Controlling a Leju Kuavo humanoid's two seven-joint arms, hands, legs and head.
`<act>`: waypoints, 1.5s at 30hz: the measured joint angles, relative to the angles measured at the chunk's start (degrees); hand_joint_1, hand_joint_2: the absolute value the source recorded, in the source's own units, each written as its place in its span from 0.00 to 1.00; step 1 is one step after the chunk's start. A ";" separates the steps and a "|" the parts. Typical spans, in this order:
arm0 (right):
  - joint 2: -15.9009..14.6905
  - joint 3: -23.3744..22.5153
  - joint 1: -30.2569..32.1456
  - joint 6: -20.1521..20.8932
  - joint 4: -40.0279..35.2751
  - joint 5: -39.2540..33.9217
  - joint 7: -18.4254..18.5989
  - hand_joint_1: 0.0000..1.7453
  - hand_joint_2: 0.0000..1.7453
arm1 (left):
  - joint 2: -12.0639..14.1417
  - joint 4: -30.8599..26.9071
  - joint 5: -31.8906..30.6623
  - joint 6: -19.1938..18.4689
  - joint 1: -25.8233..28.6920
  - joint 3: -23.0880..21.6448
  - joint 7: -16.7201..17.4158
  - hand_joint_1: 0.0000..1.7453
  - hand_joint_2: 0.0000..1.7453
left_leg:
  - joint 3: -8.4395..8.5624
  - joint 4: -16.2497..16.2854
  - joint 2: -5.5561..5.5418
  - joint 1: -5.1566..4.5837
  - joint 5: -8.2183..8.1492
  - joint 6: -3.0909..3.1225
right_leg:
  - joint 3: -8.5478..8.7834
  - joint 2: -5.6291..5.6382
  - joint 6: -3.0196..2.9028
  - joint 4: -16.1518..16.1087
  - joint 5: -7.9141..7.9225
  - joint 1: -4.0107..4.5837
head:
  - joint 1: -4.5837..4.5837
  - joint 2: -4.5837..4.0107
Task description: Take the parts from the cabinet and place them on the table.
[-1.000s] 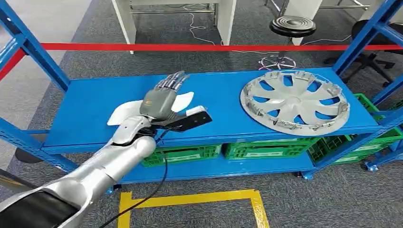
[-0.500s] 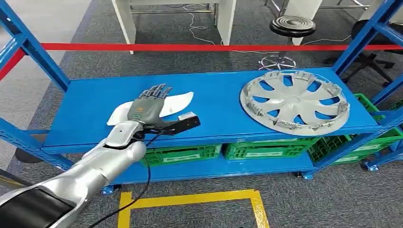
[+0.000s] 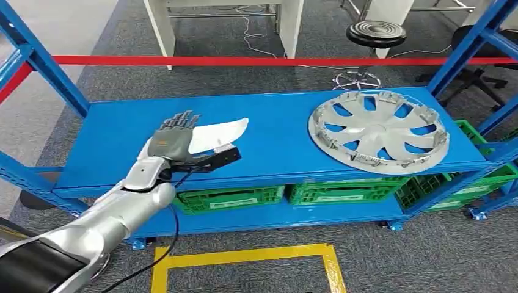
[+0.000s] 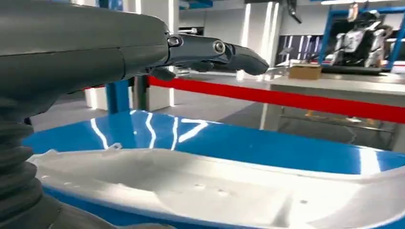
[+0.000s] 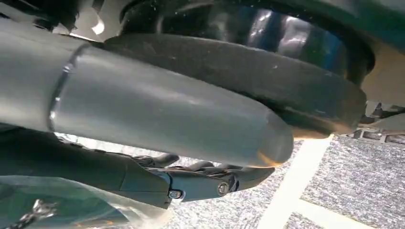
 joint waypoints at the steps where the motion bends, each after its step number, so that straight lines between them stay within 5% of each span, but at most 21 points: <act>1: 0.00 0.00 -0.01 0.00 0.00 0.11 0.00 0.00 0.00 | 0.07 0.13 0.11 -0.09 0.13 0.09 0.15 0.00 1.00 | 0.00 0.00 0.00 0.00 0.00 0.00 | 0.00 0.00 0.00 0.00 0.00 0.00 | 0.00 0.00; 17: 0.00 -0.28 -0.07 0.02 0.00 0.11 0.33 0.00 0.00 | 1.44 1.24 -0.81 -3.17 1.77 1.25 2.25 0.00 1.00 | 0.00 0.00 0.00 0.00 0.00 0.00 | -0.01 0.00 0.00 0.01 0.00 0.00 | 0.00 0.00; 36: 0.02 -0.72 -0.23 0.24 0.00 1.38 -0.09 0.00 0.00 | 4.37 2.14 -16.11 -1.23 1.68 -2.08 13.77 0.00 1.00 | 0.00 0.00 0.00 0.02 0.04 -0.07 | -0.03 0.01 -0.03 0.05 0.02 0.02 | 0.02 0.00; 45: 0.02 -1.01 -0.24 0.28 0.00 1.72 -0.33 0.00 0.00 | 6.19 2.78 -15.93 -3.30 1.72 -2.56 14.23 0.00 1.00 | 0.00 0.00 0.00 0.02 0.05 -0.07 | -0.07 0.01 -0.04 0.12 0.02 0.02 | 0.00 0.00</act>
